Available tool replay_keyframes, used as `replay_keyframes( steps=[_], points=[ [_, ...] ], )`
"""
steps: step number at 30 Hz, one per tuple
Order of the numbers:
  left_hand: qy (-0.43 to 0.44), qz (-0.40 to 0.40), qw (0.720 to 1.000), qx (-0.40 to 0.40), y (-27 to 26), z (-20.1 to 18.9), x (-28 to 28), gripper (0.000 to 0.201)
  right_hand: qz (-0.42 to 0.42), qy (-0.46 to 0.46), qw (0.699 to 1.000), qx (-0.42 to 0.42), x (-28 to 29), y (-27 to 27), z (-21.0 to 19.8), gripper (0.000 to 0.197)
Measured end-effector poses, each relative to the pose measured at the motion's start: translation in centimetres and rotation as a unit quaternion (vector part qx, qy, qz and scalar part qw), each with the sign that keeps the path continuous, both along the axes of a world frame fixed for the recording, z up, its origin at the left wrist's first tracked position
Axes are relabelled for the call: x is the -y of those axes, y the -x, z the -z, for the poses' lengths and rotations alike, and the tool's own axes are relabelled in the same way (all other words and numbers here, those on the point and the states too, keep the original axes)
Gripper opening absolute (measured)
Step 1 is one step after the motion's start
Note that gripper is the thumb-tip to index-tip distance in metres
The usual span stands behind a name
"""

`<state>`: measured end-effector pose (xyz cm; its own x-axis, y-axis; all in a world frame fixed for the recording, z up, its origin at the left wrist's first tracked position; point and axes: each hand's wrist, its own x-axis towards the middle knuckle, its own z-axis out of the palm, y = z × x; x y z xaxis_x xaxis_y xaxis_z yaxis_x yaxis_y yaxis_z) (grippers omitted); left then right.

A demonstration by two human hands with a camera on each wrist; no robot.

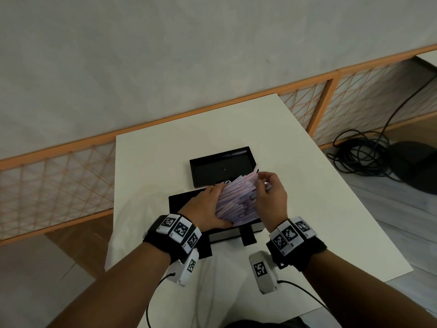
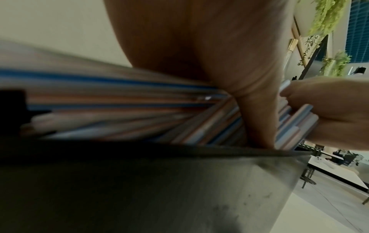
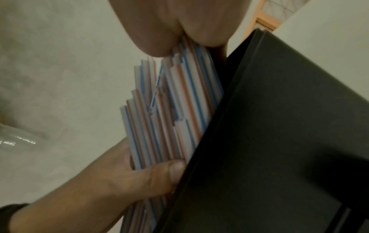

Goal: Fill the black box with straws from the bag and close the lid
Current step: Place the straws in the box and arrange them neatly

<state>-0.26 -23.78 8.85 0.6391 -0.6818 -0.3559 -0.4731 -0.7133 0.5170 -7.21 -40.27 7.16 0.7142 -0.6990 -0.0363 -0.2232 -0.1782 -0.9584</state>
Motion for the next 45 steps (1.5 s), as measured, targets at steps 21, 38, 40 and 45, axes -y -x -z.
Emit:
replay_keyframes(
  steps=[21,38,40,45],
  points=[
    [-0.034,-0.104,0.993,-0.049,2.8,1.8,0.8,0.071,-0.277,0.112,0.954,-0.036,6.1,0.4,-0.7,0.033],
    [-0.007,-0.083,0.996,-0.03,2.1,1.6,0.6,0.06,-0.288,0.1,0.951,-0.052,7.5,2.4,-1.9,0.047],
    [-0.001,-0.083,0.996,-0.031,2.1,1.7,0.6,0.06,-0.267,0.082,0.958,-0.058,7.1,2.2,-1.6,0.051],
    [0.004,-0.082,0.996,-0.035,2.0,1.8,0.4,0.061,-0.204,0.161,0.964,-0.049,5.9,1.9,-0.9,0.047]
  ],
)
